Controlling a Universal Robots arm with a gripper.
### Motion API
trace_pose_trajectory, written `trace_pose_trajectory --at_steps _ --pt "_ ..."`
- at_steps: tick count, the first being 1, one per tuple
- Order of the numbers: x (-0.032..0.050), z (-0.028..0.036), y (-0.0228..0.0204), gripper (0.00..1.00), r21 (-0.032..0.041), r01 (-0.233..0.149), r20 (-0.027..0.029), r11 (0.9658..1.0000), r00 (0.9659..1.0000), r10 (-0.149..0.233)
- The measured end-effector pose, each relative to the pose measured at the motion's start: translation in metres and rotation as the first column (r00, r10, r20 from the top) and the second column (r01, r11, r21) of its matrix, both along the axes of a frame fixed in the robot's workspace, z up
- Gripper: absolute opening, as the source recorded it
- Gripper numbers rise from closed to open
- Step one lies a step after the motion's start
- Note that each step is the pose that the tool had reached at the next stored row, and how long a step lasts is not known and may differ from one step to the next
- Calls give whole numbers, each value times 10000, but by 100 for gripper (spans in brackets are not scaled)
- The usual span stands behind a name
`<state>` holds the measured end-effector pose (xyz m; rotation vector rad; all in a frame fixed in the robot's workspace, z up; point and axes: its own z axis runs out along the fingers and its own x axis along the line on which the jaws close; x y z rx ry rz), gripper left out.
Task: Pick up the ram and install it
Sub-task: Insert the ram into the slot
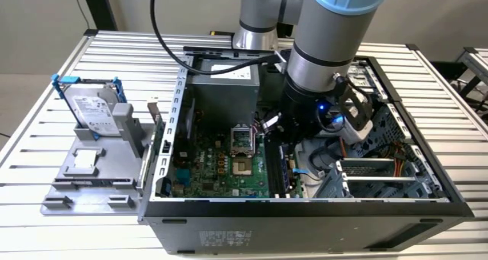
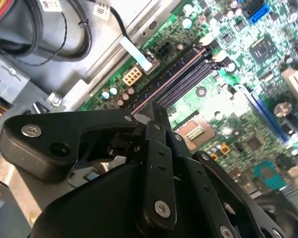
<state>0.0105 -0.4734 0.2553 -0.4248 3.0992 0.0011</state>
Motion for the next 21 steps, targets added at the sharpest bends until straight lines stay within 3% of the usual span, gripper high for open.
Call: trace_pose_trajectory --at_steps 5,7,10,13,15,18,21 --pt "0 0 0 0 -2 -905 9 9959 9959 905" --pt "-1 0 0 0 -1 -1256 10 9921 9921 1256" --pt "-1 0 0 0 -2 -1794 10 9838 9838 1794" --pt "0 0 0 0 -2 -2323 15 9726 9726 2323" --pt "0 0 0 0 -4 -2684 23 9633 9633 2684" --pt "-1 0 0 0 -5 -3202 27 9474 9474 3202" --pt "-1 0 0 0 -7 -3718 29 9283 9283 3718"
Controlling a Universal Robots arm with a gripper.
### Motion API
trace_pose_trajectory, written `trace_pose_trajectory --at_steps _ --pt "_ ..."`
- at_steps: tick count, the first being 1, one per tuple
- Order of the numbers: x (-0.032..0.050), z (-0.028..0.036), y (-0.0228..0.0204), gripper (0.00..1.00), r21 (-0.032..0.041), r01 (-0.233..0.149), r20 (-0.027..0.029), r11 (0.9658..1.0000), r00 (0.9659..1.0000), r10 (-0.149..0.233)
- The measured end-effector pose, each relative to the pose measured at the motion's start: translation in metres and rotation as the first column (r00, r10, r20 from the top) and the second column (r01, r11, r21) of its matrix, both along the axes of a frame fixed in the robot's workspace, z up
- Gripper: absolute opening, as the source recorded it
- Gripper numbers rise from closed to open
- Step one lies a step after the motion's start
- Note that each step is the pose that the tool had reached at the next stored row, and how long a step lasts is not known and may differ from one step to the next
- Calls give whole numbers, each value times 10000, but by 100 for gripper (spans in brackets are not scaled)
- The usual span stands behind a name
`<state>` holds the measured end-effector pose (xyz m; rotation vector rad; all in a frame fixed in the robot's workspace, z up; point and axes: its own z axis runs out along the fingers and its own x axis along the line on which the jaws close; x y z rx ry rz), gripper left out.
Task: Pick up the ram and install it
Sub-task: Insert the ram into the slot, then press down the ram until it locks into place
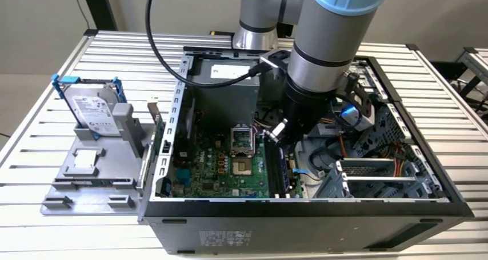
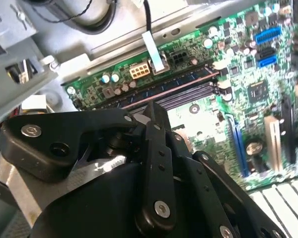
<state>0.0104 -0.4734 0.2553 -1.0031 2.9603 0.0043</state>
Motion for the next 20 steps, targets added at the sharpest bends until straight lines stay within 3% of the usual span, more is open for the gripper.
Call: trace_pose_trajectory --at_steps 5,9,12,17,20 --pt "1 0 0 0 -1 -897 29 9960 9960 897" --pt "1 0 0 0 -5 -1608 61 9870 9870 1608" --pt "0 0 0 0 -6 -2142 62 9768 9768 2142" --pt "0 1 -1 0 2 -2992 64 9542 9542 2992" --pt "0 0 0 0 85 -3350 93 9422 9422 3349"
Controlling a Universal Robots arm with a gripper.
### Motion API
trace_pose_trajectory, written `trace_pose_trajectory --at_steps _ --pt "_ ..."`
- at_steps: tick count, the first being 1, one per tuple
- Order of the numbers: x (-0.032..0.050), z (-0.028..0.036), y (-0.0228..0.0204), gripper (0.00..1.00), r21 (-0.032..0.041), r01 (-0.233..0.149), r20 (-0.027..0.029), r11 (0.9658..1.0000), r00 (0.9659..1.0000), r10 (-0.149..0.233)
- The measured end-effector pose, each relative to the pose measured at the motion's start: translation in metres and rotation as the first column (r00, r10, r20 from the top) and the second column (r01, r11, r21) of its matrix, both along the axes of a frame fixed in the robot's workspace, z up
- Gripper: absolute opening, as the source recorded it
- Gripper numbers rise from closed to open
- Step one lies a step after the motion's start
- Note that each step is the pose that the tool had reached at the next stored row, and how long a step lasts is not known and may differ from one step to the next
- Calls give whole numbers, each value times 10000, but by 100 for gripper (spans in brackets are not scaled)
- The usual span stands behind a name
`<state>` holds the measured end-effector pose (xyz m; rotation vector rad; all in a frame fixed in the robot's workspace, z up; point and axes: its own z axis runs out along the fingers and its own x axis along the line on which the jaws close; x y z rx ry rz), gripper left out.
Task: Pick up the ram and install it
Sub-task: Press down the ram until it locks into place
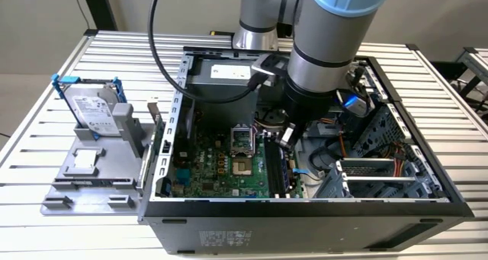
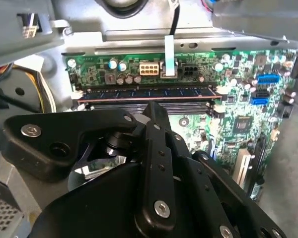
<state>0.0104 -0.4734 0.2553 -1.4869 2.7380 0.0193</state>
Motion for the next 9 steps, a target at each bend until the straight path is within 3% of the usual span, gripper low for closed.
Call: trace_pose_trajectory --at_steps 2,5,9 --pt "0 1 0 0 70 -245 0 9997 9997 245" --pt "0 0 1 0 92 -712 32 9974 9975 712" --pt "0 0 0 0 112 -1367 74 9906 9906 1366"
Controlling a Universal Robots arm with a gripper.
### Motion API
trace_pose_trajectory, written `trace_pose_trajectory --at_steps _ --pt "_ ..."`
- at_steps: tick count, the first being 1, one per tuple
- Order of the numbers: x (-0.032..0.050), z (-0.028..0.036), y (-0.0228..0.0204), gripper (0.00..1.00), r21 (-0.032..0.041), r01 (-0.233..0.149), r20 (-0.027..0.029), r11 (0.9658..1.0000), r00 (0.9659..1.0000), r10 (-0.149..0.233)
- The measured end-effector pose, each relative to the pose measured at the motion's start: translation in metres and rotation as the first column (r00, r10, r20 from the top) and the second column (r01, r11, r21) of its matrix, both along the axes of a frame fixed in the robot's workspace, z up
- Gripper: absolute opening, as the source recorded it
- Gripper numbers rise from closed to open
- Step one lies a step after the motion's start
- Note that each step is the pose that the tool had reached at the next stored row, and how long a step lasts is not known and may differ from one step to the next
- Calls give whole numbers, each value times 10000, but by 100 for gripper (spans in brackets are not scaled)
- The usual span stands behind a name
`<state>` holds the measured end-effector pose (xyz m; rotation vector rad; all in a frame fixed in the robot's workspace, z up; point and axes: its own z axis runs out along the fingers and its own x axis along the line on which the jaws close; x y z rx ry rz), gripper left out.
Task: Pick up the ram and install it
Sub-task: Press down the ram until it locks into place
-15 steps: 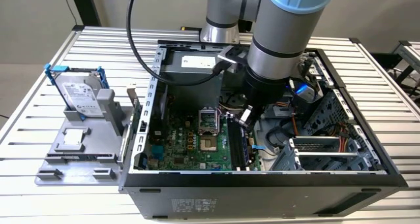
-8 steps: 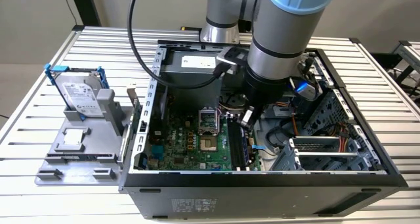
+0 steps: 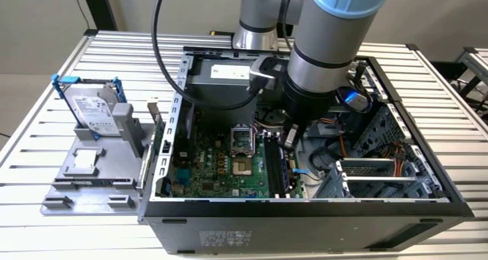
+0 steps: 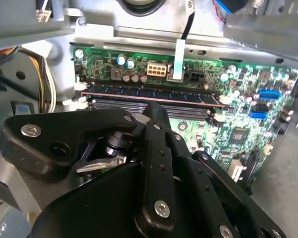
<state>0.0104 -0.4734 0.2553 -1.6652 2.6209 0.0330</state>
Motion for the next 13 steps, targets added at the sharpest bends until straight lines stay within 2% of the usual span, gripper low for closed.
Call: trace_pose_trajectory --at_steps 3,6,10,13 --pt "-1 0 0 0 7 -531 12 9986 9986 531" --pt "0 0 0 0 7 -1081 21 9941 9941 1081" --pt "1 0 0 0 6 -1715 24 9852 9852 1715" --pt "4 0 0 0 6 -2160 24 9764 9764 2160"
